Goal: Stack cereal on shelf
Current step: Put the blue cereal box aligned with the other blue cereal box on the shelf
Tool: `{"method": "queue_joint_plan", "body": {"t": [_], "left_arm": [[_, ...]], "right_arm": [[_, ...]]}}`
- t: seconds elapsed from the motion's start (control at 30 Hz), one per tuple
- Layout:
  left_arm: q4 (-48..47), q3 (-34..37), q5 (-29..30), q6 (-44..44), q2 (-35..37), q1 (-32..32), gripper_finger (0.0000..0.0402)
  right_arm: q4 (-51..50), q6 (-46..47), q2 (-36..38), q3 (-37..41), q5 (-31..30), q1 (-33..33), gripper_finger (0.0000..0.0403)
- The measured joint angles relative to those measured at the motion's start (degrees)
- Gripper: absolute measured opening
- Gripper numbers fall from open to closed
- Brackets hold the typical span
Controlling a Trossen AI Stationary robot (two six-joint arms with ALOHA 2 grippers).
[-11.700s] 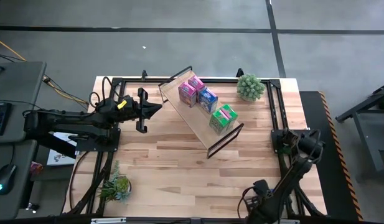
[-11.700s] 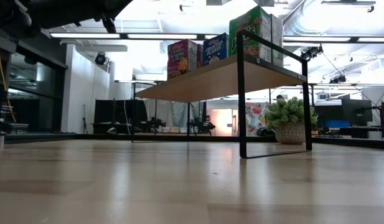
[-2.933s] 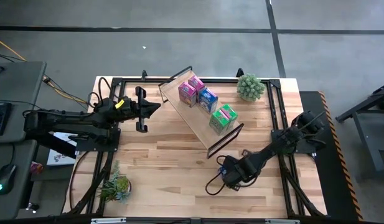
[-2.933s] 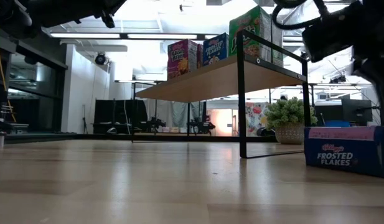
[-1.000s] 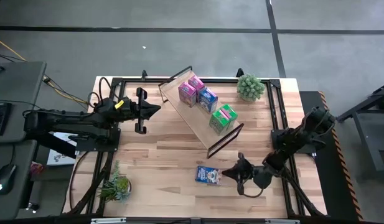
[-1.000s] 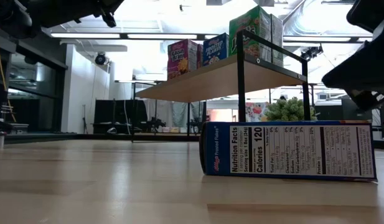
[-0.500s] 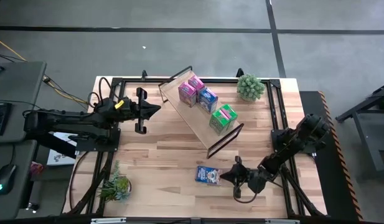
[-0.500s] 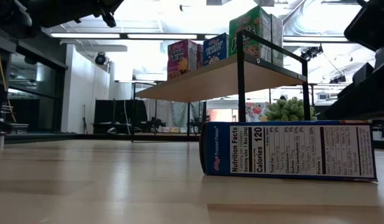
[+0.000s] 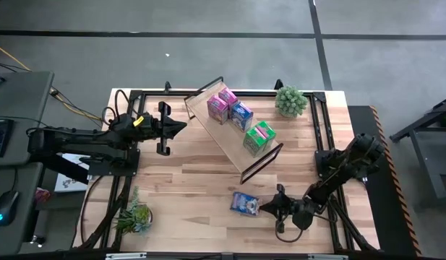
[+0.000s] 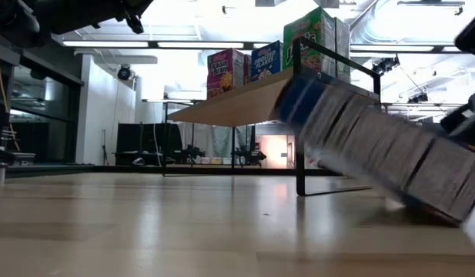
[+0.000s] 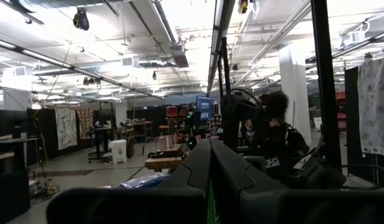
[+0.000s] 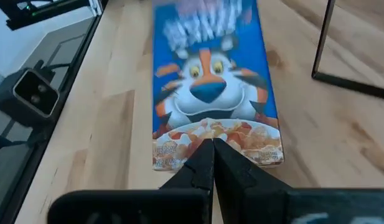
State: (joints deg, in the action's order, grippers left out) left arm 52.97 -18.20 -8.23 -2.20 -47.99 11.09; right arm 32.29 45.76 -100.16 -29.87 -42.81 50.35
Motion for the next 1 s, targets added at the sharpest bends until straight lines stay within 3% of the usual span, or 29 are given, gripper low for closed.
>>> {"method": "queue_joint_plan", "body": {"t": [0.6,0.73,0.83,1.0], "left_arm": [[0.0,0.0,0.0,0.0,0.0,0.0,0.0],[0.0,0.0,0.0,0.0,0.0,0.0,0.0],[0.0,0.0,0.0,0.0,0.0,0.0,0.0],[0.1,0.0,0.0,0.0,0.0,0.0,0.0]], "right_arm": [[-2.5,3.1,-0.1,0.1,0.0,1.2,0.0],[-3.6,4.4,2.1,0.1,3.9,1.2,0.0],[-9.8,9.4,8.1,0.1,9.6,1.2,0.0],[-32.7,21.9,21.9,-2.4,14.0,1.2,0.0]]}}
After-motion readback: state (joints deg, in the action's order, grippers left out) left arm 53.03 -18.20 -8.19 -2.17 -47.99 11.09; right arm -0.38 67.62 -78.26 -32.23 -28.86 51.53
